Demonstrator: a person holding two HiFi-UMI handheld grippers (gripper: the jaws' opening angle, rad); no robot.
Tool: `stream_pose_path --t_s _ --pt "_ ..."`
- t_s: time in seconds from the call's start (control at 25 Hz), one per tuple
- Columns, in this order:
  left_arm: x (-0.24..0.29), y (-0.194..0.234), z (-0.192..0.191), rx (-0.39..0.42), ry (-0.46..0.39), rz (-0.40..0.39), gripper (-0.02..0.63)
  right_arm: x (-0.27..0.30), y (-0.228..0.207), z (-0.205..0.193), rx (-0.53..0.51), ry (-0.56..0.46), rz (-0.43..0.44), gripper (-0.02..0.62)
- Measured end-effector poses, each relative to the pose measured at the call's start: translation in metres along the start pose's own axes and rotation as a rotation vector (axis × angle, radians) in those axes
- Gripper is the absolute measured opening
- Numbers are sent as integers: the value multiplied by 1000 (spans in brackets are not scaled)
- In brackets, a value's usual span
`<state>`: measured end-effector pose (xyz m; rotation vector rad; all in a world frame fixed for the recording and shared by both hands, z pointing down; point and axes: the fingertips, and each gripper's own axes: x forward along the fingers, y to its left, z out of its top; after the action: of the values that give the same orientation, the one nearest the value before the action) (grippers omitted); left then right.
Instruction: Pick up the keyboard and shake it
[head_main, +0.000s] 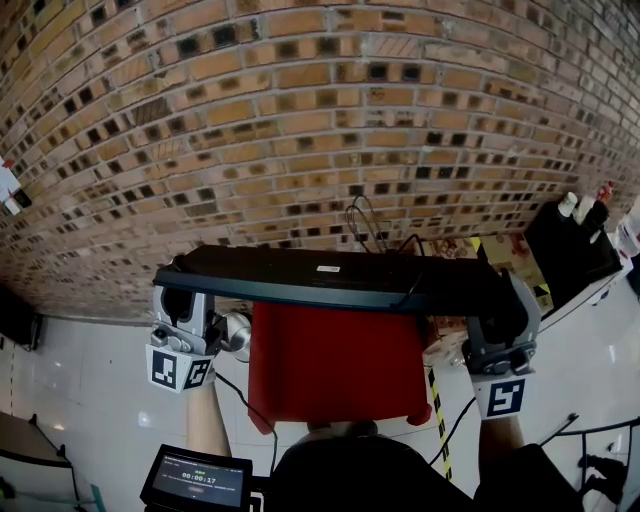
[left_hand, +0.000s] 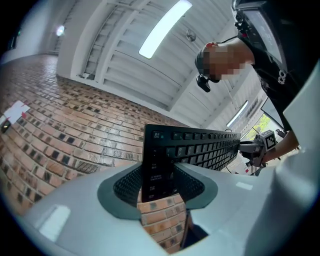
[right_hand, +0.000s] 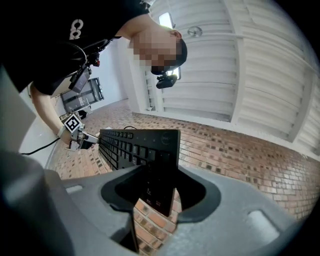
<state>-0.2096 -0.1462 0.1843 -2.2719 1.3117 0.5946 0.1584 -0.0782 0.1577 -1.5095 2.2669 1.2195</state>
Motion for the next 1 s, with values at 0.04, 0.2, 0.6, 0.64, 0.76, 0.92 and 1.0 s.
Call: stream_pose_path --t_s 0.04,0.2,0.6,0.64,0.76,0.92,1.0 --pt "2 -2 4 19 4 -5 195 -3 0 -4 22 4 -11 170" --pt "7 -10 13 79 17 -28 195 -13 1 -22 111 27 -49 172" --pt "17 -20 8 109 58 -55 195 -29 4 -50 212 94 -69 172" --pt "17 -20 6 106 61 -54 195 -29 3 -50 214 99 -66 172" --pt "16 -20 2 87 72 -46 195 -27 2 -49 216 110 -53 172" --pt "11 -15 -16 26 96 -28 195 -22 2 -46 193 139 -23 172" --pt "7 -12 -26 -16 109 -14 195 -19 4 -44 177 163 0 172"
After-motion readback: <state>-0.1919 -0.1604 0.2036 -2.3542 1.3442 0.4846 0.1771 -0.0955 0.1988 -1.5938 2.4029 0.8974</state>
